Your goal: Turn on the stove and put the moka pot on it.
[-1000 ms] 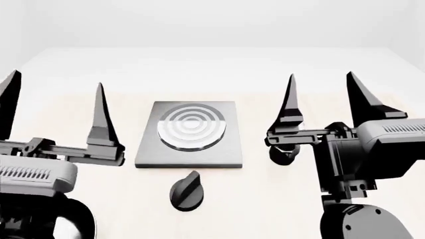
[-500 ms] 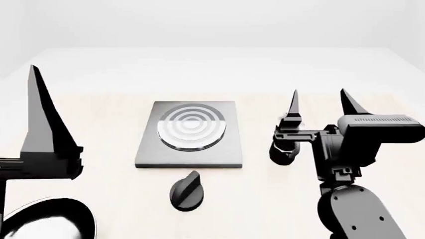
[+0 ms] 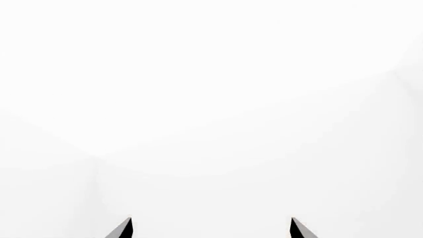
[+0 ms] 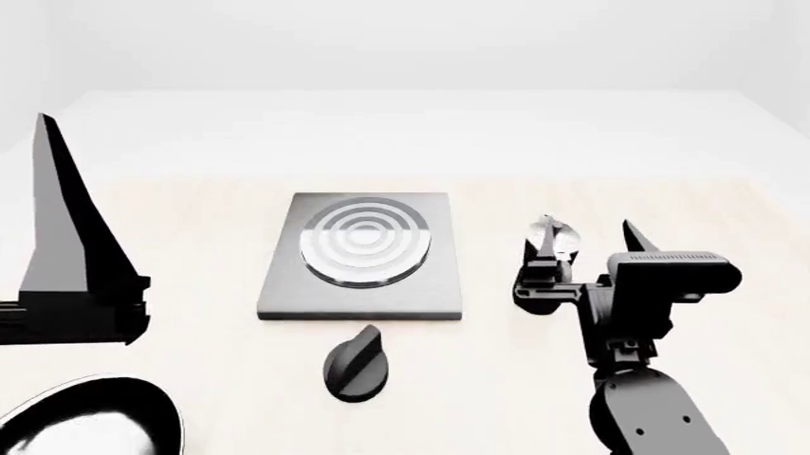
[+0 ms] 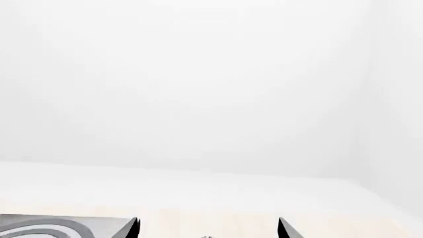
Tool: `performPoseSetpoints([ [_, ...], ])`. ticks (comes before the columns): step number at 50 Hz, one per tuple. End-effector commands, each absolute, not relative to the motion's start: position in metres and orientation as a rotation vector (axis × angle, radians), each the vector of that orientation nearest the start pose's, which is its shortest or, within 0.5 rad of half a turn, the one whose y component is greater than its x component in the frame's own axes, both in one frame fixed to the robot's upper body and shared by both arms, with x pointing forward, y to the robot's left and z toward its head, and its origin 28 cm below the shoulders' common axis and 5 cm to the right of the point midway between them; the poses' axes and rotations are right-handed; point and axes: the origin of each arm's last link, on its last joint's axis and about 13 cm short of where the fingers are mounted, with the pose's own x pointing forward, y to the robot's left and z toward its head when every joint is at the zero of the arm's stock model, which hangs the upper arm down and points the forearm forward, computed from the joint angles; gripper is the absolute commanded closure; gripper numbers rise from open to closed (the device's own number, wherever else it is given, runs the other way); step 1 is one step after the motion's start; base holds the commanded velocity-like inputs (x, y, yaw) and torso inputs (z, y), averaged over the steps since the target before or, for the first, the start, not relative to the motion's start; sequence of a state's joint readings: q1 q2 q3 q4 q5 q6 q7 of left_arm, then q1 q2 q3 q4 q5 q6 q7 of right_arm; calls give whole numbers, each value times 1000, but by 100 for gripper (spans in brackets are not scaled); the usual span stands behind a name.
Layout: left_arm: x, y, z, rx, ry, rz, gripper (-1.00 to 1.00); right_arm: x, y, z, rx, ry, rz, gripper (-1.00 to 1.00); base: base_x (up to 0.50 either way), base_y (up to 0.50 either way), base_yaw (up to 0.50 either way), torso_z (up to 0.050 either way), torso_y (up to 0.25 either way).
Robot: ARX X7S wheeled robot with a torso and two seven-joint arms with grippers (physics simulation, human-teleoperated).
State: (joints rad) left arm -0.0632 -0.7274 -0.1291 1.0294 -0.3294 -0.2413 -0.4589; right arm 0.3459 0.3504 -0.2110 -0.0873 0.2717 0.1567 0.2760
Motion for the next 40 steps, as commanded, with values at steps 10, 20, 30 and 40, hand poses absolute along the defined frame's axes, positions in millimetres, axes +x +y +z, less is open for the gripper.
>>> performPoseSetpoints([
  [10,154,263,231,273,-858,74,-100,268,-138,79,-97,-134,-64,-100,0,0,0,0,0],
  [20,155,263,230,269,-852,74,-100,264,-139,69,-95,-118,-66,-100,0,0,0,0,0],
  [30,156,263,229,263,-846,74,-100,261,-143,61,-101,-99,-83,-100,0,0,0,0,0],
  [40,157,263,228,258,-844,75,-100,257,-143,55,-100,-82,-86,-100,0,0,0,0,0],
])
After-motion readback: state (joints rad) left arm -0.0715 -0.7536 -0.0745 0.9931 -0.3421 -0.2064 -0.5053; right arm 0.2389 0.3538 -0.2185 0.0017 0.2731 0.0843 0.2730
